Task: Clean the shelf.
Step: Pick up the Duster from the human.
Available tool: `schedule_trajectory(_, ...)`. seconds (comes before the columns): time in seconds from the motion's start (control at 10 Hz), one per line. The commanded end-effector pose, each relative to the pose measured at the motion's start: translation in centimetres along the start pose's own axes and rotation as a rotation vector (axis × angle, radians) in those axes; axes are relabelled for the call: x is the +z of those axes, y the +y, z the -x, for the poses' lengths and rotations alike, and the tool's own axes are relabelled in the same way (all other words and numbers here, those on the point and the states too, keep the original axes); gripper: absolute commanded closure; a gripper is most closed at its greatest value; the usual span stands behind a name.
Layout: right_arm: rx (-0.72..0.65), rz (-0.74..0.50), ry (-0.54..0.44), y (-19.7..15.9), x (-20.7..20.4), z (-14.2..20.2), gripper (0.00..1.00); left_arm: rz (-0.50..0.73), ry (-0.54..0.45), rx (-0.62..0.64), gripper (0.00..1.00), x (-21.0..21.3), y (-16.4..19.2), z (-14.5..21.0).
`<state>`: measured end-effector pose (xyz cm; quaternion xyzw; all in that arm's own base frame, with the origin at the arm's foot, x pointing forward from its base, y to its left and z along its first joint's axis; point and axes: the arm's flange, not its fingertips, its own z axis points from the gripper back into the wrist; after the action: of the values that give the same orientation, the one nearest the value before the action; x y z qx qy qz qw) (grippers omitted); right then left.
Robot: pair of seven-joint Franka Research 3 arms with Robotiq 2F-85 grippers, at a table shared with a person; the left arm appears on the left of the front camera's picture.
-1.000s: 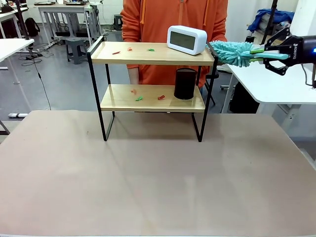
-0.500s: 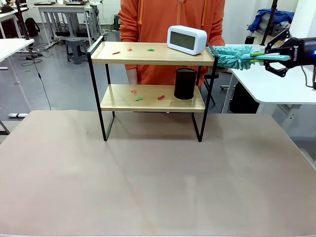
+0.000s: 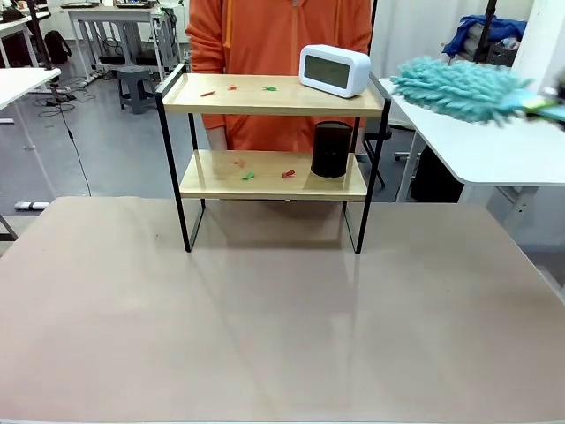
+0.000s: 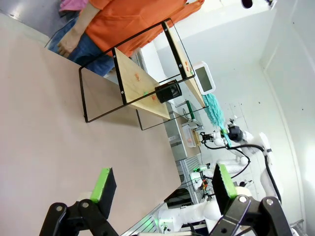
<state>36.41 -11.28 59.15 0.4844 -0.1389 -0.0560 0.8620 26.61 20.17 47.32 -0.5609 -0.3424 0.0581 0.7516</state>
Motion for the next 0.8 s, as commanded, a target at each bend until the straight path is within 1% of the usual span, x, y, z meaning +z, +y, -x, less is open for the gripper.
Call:
schedule_trajectory(0.0, 0.216, 0.153, -0.117, 0.4, 6.1, 6.5, 1.00, 0.019, -0.010, -0.021, 0.00, -0.3, 0.0, 0.1)
schedule_trajectory(0.1, 0.265, 0.198, -0.092, 0.2, 8.5, 9.4, 1.00, 0.019, -0.010, -0.021, 0.00, -0.3, 0.0, 0.1)
schedule_trajectory(0.2, 0.309, 0.209, 0.014, -0.4, 9.8, 11.5, 1.00, 0.019, -0.010, -0.021, 0.00, -0.3, 0.0, 0.1)
schedule_trajectory(0.3, 0.301, 0.280, 0.080, -1.3, 10.0, 12.7, 1.00, 0.019, -0.010, -0.021, 0.00, -0.3, 0.0, 0.1)
schedule_trajectory(0.4, 0.286, 0.345, 0.122, -1.9, 8.9, 13.2, 1.00, 0.019, -0.010, -0.021, 0.00, -0.3, 0.0, 0.1)
schedule_trajectory(0.5, 0.267, 0.380, 0.135, -2.3, 7.2, 12.8, 1.00, 0.019, -0.010, -0.021, 0.00, -0.3, 0.0, 0.1)
schedule_trajectory(0.6, 0.271, 0.293, 0.063, -0.9, 10.8, 14.0, 1.00, 0.019, -0.010, -0.021, 0.00, -0.3, 0.0, 0.1)
schedule_trajectory(0.7, 0.271, 0.293, 0.063, -0.9, 10.8, 14.0, 1.00, 0.019, -0.010, -0.021, 0.00, -0.3, 0.0, 0.1)
